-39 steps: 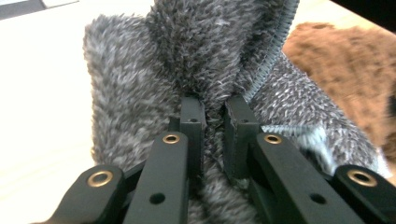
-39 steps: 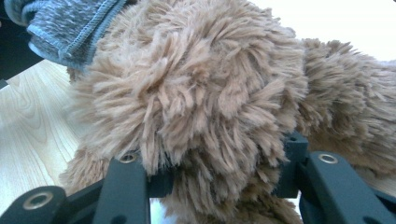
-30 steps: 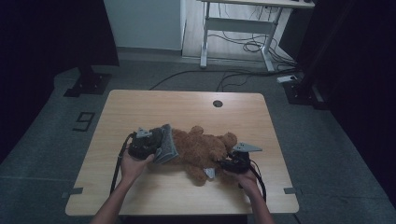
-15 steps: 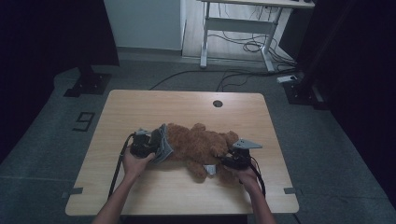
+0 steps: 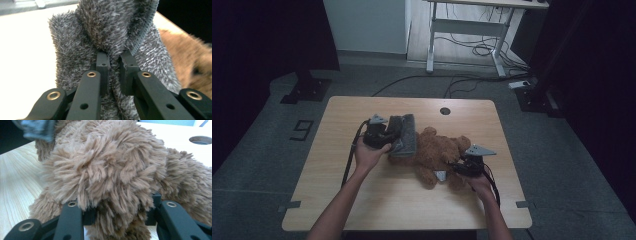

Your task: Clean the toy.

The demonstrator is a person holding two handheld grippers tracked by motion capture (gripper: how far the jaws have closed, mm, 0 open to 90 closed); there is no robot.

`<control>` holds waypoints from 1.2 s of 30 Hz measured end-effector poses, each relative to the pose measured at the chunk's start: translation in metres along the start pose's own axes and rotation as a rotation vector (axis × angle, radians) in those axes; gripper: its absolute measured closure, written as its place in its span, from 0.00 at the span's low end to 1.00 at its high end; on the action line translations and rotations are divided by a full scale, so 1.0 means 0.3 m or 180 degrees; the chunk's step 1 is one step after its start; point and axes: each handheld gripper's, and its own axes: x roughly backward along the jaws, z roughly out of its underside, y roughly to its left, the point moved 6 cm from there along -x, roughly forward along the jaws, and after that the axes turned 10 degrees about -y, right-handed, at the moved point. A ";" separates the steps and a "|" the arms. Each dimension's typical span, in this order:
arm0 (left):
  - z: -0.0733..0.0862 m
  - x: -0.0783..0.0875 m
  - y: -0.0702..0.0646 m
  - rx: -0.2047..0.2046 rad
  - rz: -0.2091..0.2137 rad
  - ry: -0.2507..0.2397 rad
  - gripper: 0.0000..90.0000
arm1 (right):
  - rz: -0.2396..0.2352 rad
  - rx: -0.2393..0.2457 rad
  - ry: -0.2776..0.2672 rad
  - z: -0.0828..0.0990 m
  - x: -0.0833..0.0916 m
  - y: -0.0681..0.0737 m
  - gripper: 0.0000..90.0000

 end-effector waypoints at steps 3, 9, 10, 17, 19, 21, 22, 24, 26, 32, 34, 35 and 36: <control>-0.046 -0.057 -0.038 -0.0155 -0.0019 0.0049 0.88 | -0.0010 0.0008 -0.0011 0.002 0.000 0.000 0.62; -0.001 -0.177 -0.027 -0.0063 -0.0039 0.0392 0.87 | -0.0047 0.0091 -0.0023 0.011 0.006 0.007 0.62; 0.018 -0.186 -0.025 -0.0057 -0.0017 0.0412 0.87 | -0.0050 0.0093 -0.0024 0.012 0.007 0.007 0.62; 0.066 -0.151 -0.030 -0.0066 0.0024 0.0351 0.88 | -0.0051 0.0130 0.0020 0.020 0.009 0.027 0.61; 0.077 -0.142 -0.042 -0.0112 0.0009 0.0338 0.88 | -0.0032 0.0171 0.0052 0.022 0.015 0.036 0.58; 0.094 -0.134 -0.062 -0.0235 -0.0019 0.0299 0.88 | -0.0004 0.0203 0.0088 0.022 0.024 0.046 0.52; 0.103 -0.126 -0.074 -0.0300 -0.0035 0.0278 0.88 | 0.0007 0.0191 0.0110 0.022 0.030 0.048 0.48; 0.112 -0.116 -0.083 -0.0372 -0.0044 0.0257 0.88 | 0.0008 0.0121 0.0133 0.024 0.045 0.049 0.43; 0.119 -0.106 -0.088 -0.0397 -0.0043 0.0230 0.88 | -0.0026 0.0019 0.0103 0.025 0.067 0.041 0.40; 0.142 -0.080 -0.096 -0.0411 0.0001 0.0136 0.88 | -0.0005 -0.0334 -0.0124 -0.009 0.182 -0.021 0.28; 0.155 -0.068 -0.108 -0.0442 0.0008 0.0107 0.88 | 0.0047 -0.0404 -0.0217 -0.032 0.209 -0.037 0.26; 0.160 -0.063 -0.112 -0.0450 0.0008 0.0098 0.88 | 0.0071 -0.0429 -0.0263 -0.045 0.215 -0.040 0.25; 0.166 -0.057 -0.117 -0.0459 0.0014 0.0088 0.88 | 0.0074 -0.0440 -0.0274 -0.052 0.215 -0.040 0.25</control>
